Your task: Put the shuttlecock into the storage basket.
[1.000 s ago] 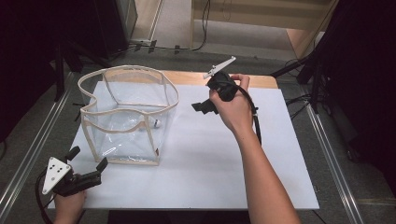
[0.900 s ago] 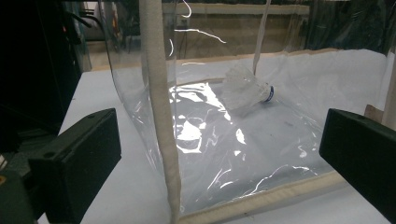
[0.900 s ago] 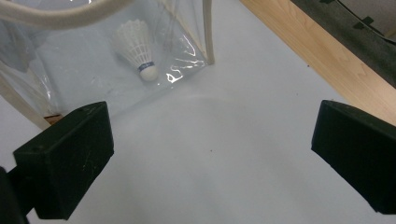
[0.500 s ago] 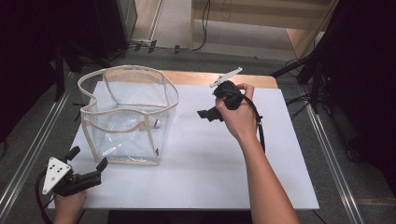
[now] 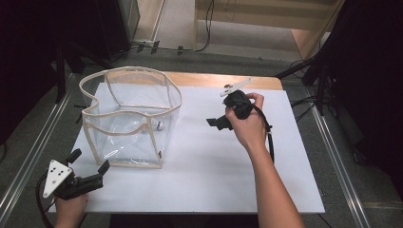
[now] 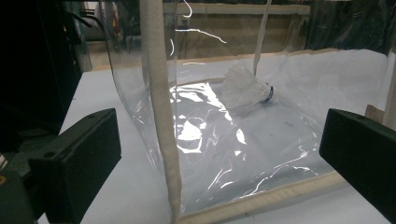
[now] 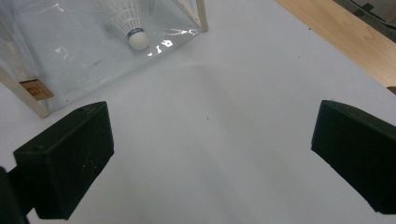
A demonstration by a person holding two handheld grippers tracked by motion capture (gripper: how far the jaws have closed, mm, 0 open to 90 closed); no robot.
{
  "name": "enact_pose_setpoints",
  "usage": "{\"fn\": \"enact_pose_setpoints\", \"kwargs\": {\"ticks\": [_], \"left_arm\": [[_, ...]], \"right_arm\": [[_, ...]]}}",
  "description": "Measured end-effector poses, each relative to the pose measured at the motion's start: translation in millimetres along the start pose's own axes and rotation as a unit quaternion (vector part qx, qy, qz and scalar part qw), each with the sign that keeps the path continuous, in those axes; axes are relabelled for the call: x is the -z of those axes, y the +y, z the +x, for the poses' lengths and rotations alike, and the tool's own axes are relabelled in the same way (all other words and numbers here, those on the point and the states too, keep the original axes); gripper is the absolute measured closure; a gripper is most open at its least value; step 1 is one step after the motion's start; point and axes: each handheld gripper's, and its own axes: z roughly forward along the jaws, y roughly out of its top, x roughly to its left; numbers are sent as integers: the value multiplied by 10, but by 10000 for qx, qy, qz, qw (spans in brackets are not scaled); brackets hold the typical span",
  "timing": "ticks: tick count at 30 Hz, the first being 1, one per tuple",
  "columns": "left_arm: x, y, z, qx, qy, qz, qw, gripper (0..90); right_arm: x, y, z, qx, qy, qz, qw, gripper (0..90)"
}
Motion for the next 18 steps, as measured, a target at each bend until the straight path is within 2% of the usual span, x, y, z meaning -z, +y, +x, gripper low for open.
{"fn": "enact_pose_setpoints", "kwargs": {"ticks": [4, 9, 13, 18], "left_arm": [[-6, 0, -12, -49, 6, 11, 10000, 0], [0, 0, 3, 19, 4, -14, 10000, 0], [-4, 2, -2, -36, -12, 12, 10000, 0], [-1, 1, 3, 10, -8, -8, 10000, 0]], "right_arm": [[1, -60, -16, -23, -2, 1, 10000, 0], [8, -143, -26, -63, -28, -54, 10000, 0], [4, -239, -35, -134, -49, -39, 9999, 0], [23, -363, -45, -200, -74, -74, 9997, 0]]}}
